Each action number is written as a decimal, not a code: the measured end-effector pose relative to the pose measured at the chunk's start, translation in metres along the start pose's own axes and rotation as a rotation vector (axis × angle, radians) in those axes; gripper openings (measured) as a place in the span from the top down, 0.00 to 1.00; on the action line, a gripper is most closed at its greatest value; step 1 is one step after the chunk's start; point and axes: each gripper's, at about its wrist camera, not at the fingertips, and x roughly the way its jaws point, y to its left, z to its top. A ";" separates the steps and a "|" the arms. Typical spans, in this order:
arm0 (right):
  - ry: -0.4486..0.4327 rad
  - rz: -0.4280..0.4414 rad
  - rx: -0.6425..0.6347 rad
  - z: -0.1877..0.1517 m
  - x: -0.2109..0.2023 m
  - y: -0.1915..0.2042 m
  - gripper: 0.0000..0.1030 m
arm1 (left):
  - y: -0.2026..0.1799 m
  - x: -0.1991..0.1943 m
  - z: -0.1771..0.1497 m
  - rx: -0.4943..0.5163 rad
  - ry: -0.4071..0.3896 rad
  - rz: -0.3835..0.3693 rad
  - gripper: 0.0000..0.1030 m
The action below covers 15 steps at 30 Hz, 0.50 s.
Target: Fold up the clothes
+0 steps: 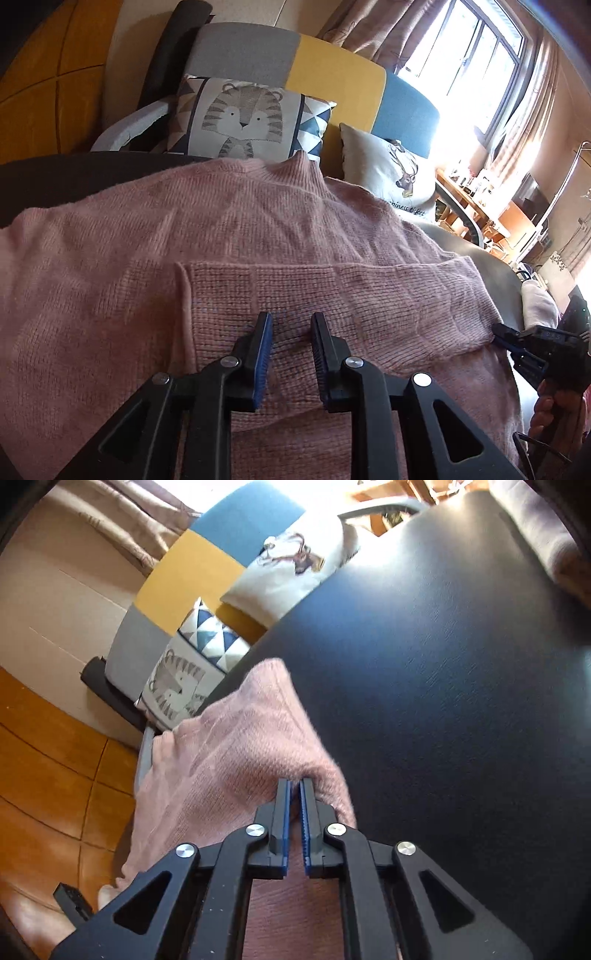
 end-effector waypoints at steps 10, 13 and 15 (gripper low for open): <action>0.006 0.064 -0.145 0.011 -0.003 0.016 0.95 | 0.012 0.002 -0.002 -0.053 -0.009 -0.052 0.79; 0.038 0.056 -0.280 0.017 0.019 0.052 0.92 | 0.014 0.003 -0.002 -0.063 -0.008 -0.065 0.79; 0.062 0.044 -0.349 0.024 0.039 0.070 0.92 | 0.017 0.003 -0.001 -0.076 -0.009 -0.080 0.78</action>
